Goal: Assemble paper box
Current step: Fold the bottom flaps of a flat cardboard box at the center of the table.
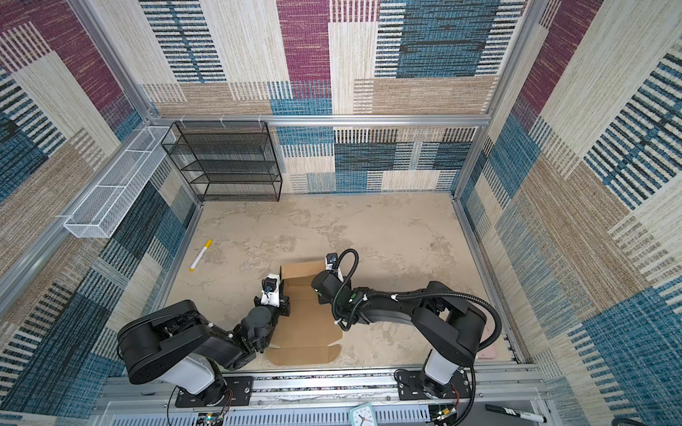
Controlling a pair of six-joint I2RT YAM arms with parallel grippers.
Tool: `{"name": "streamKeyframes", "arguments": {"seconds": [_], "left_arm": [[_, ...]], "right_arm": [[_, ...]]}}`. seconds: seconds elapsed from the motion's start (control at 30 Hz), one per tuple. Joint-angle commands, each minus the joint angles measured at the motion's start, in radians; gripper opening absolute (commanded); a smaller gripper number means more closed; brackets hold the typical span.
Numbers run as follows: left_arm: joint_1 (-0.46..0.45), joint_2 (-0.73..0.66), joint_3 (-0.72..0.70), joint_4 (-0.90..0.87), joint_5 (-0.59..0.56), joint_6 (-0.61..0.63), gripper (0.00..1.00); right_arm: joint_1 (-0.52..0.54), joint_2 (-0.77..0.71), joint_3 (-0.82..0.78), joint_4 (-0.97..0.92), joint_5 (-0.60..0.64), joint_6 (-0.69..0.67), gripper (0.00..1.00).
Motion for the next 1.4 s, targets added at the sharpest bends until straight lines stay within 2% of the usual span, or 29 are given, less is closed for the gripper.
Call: {"name": "streamKeyframes", "arguments": {"seconds": [0.0, 0.13, 0.33, 0.43, 0.67, 0.7, 0.77, 0.87, 1.37], "left_arm": [[-0.008, -0.027, 0.002, 0.073, -0.016, 0.029, 0.0], [-0.019, -0.046, 0.0, 0.072, -0.031, 0.041, 0.0], [-0.034, -0.04, 0.007, 0.072, -0.047, 0.051, 0.0], [-0.037, -0.045, 0.005, 0.072, -0.054, 0.056, 0.0], [-0.04, -0.049, 0.005, 0.072, -0.062, 0.064, 0.0], [-0.043, -0.05, 0.005, 0.072, -0.063, 0.064, 0.0], [-0.043, -0.05, 0.005, 0.072, -0.067, 0.064, 0.0], [-0.044, -0.054, 0.003, 0.072, -0.071, 0.067, 0.0], [-0.046, -0.053, 0.005, 0.072, -0.082, 0.074, 0.0]], "right_arm": [[0.001, -0.022, -0.019, -0.083, 0.0, 0.059, 0.0], [0.0, -0.027, -0.004, -0.132, 0.046, 0.143, 0.0], [0.013, 0.056, 0.108, -0.28, 0.124, 0.252, 0.0], [0.03, 0.079, 0.132, -0.309, 0.155, 0.27, 0.0], [0.031, 0.03, 0.084, -0.26, 0.12, 0.261, 0.0], [0.032, 0.024, 0.08, -0.256, 0.115, 0.256, 0.02], [0.031, 0.001, 0.058, -0.226, 0.099, 0.241, 0.17], [0.03, -0.027, 0.031, -0.212, 0.093, 0.244, 0.29], [0.03, -0.124, -0.045, -0.101, 0.017, 0.229, 0.42]]}}
